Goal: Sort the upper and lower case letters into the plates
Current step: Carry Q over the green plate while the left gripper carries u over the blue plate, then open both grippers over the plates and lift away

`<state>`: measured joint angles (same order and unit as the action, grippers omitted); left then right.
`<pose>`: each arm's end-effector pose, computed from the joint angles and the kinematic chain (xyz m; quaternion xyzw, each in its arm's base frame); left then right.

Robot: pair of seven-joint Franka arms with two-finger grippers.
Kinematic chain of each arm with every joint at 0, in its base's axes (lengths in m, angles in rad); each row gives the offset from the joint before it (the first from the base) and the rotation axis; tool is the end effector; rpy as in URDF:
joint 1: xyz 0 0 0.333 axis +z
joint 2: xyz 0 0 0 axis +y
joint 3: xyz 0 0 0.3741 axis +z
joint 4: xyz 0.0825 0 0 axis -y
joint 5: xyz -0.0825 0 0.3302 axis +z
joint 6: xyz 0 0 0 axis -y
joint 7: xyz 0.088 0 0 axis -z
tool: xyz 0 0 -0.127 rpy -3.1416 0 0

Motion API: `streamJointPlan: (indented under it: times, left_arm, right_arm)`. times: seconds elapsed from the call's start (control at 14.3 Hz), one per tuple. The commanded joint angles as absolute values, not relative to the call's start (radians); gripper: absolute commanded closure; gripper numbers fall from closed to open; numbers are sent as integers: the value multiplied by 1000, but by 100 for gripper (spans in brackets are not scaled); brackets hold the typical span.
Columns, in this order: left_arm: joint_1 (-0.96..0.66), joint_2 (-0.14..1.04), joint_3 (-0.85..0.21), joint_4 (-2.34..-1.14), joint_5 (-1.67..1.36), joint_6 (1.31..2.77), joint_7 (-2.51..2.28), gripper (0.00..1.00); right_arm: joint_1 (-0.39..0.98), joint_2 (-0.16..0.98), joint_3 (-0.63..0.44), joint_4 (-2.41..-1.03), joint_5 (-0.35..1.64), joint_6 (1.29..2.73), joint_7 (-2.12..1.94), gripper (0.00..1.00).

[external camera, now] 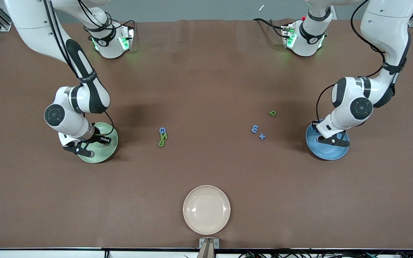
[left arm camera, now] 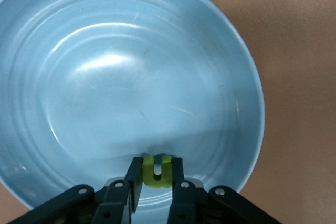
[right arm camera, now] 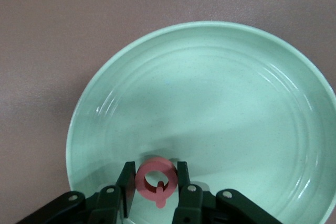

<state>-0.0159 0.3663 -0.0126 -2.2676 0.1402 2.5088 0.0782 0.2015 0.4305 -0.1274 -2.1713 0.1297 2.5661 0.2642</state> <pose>0.5150 -0.0140 0.2673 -0.9912 0.1117 0.0631 0.0340 0.5535 0.0435 0.2694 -0.9894 0.1442 0.0160 0.0052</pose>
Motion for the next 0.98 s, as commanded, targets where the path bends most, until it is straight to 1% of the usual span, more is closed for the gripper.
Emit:
streamJointPlan:
  times: [0.0,0.35,0.42,0.49,0.56,0.63,0.7,0.77,0.84,0.91]
  left_arm:
    - [-5,356,-20,-2287,160,2531,80,84]
    - [-5,362,-20,-2287,160,2537,80,79]
    - [-5,362,-20,-2287,160,2537,80,76]
    - [-5,362,-20,-2287,160,2537,81,72]
    - [-5,361,-20,-2287,160,2537,81,64]
    - [-5,359,-20,-2287,160,2537,83,47]
    - [-5,357,-20,-2286,160,2537,84,18]
    - [-5,353,-20,-2286,160,2536,86,0]
    - [-5,347,-20,-2284,160,2534,87,0]
    - [-5,344,-20,-2283,160,2534,87,0]
  right_arm:
    - [184,419,-110,-2197,114,2579,262,99]
    - [183,429,-110,-2197,115,2577,264,97]
    - [183,431,-110,-2197,115,2577,264,97]
    - [183,431,-110,-2197,115,2577,264,96]
    - [183,434,-110,-2197,115,2577,264,92]
    - [183,439,-110,-2197,115,2576,264,87]
    - [183,440,-110,-2195,115,2573,262,78]
    - [183,439,-110,-2192,115,2568,262,56]
    - [183,439,-112,-2191,115,2566,261,33]
    - [183,437,-112,-2187,115,2565,259,2]
